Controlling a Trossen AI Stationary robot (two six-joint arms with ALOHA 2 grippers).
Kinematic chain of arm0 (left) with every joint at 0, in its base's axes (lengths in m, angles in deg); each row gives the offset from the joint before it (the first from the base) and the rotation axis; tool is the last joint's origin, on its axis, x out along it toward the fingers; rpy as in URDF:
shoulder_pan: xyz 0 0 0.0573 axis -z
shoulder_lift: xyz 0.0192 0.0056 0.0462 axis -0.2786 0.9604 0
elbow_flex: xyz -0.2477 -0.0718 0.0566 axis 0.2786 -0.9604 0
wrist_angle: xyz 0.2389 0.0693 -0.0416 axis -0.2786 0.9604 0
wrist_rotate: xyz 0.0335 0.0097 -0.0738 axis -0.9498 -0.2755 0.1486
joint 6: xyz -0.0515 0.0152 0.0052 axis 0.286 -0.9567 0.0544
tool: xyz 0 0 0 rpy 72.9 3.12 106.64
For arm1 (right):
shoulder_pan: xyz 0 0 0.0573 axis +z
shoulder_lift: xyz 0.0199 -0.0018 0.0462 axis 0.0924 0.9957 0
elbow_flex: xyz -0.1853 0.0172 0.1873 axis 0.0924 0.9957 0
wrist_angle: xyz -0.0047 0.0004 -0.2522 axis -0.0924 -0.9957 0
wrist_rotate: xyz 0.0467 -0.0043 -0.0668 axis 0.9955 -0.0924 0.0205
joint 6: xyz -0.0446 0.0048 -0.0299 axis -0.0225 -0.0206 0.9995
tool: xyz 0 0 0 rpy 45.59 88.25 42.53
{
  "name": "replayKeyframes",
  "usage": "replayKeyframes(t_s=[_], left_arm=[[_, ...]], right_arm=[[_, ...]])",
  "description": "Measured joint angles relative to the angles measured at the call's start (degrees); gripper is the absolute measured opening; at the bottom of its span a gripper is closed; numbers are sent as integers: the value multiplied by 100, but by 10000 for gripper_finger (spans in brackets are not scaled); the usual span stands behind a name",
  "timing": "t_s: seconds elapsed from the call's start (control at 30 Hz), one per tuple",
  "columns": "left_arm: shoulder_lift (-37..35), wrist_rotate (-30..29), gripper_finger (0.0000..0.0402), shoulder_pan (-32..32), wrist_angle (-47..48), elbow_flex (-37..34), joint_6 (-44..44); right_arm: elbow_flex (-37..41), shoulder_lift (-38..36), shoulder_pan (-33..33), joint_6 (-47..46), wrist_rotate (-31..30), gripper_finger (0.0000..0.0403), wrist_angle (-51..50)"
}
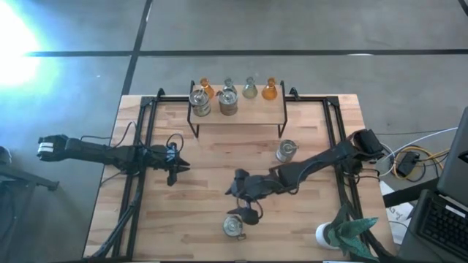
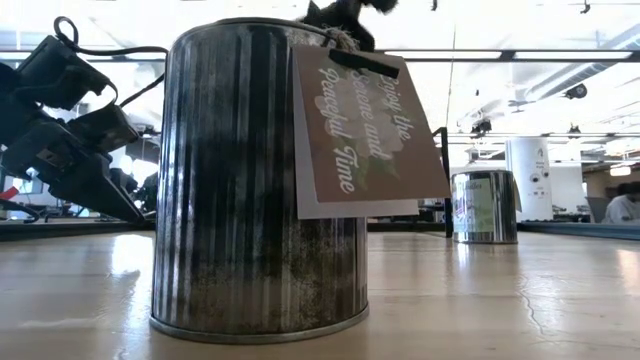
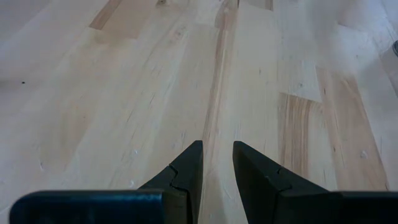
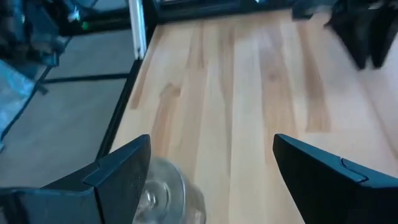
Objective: Pick & Place candle stick holders
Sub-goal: Put the jar candle on the shelf aligned with the other jar candles
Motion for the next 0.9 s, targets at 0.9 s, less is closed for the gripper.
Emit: replayKeyframes(t_s=[0.9], left_arm=[[28,-1694,92,-5,-2032,-13,-2258]], right_arm=[[-538,0,-22,-333,-270,327,-1000]])
